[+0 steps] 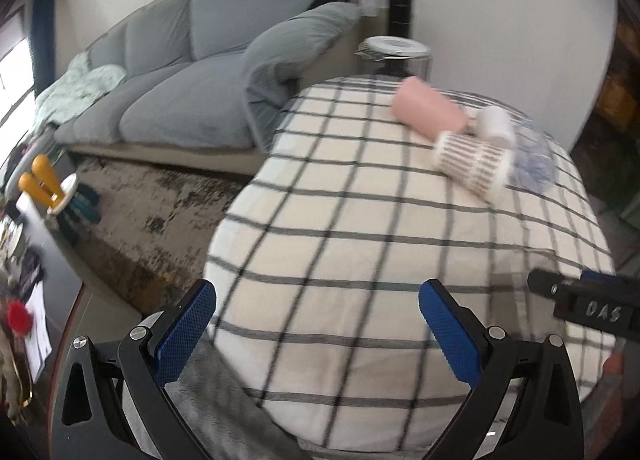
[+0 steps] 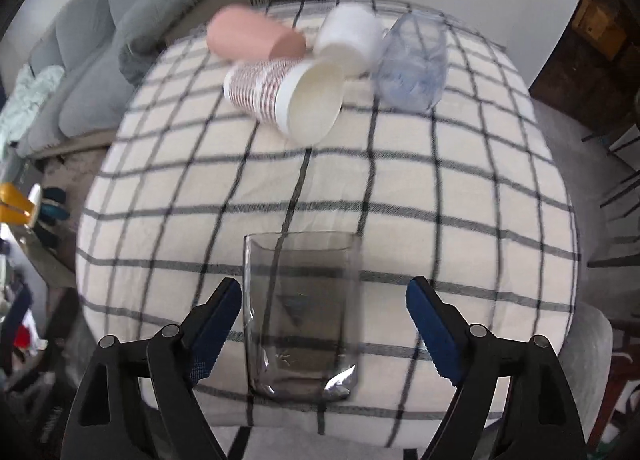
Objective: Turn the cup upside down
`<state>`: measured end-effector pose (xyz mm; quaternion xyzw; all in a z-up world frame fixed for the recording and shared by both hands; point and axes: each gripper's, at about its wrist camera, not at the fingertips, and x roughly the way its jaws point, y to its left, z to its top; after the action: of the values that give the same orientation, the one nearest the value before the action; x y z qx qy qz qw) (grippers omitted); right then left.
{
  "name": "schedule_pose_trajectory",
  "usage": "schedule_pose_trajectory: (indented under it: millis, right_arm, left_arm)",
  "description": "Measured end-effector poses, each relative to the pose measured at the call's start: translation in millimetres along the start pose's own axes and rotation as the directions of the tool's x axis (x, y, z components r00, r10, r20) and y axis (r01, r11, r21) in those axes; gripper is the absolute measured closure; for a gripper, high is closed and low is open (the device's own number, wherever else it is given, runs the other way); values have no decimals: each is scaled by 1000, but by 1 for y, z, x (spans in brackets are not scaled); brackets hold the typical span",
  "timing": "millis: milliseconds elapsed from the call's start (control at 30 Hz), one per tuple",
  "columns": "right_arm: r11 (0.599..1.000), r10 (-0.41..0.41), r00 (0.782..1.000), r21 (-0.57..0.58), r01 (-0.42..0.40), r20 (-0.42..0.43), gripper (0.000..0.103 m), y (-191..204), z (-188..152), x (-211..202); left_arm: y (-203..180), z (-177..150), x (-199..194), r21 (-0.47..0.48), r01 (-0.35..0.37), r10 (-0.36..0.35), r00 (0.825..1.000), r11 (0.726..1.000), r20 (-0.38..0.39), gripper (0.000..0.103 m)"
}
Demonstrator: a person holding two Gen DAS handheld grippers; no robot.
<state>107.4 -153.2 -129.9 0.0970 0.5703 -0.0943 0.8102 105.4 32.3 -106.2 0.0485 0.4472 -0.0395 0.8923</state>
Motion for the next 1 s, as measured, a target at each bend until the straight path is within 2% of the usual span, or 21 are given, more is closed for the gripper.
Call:
schedule_pose_trajectory:
  millis: [133,267,433,533,600,700,833,1000]
  right_arm:
    - [999,-32,993,40,27,112,16,-28,-12,-42]
    - [994,-91,977,83,76,191,14,-63,-26,-79]
    - [984,-141,957,139,108,255,13,-111,-41,-108]
    - [981,-144,952,169,100,270,13,-131,-45,-113]
    - [978,-141,951,186,91,275,13,-141,-46,-113]
    - [974,-131,953,217,71,274,13,-153,-48,-109]
    - [968,-108,959,247,42,261,13,-157,-53,-99]
    - [972,-85,965,235,25,246,13,-149,-54,-87]
  left_arm:
    - [-31,-1,-15,56,68,-68,998,996,0,0]
    - [-71,-1,-30,60,136,-136,991,989,0,0]
    - [-111,-10,-43,83,121,-126,990,989,65,0]
    - [-129,-21,-38,88,110,-118,990,990,83,0]
    - [-137,-30,-31,91,130,-139,986,987,93,0]
    - [-144,-42,-21,91,104,-117,983,990,144,0]
    - [-150,-56,0,102,96,-114,976,990,184,0]
    - [-157,-67,15,104,102,-121,973,989,196,2]
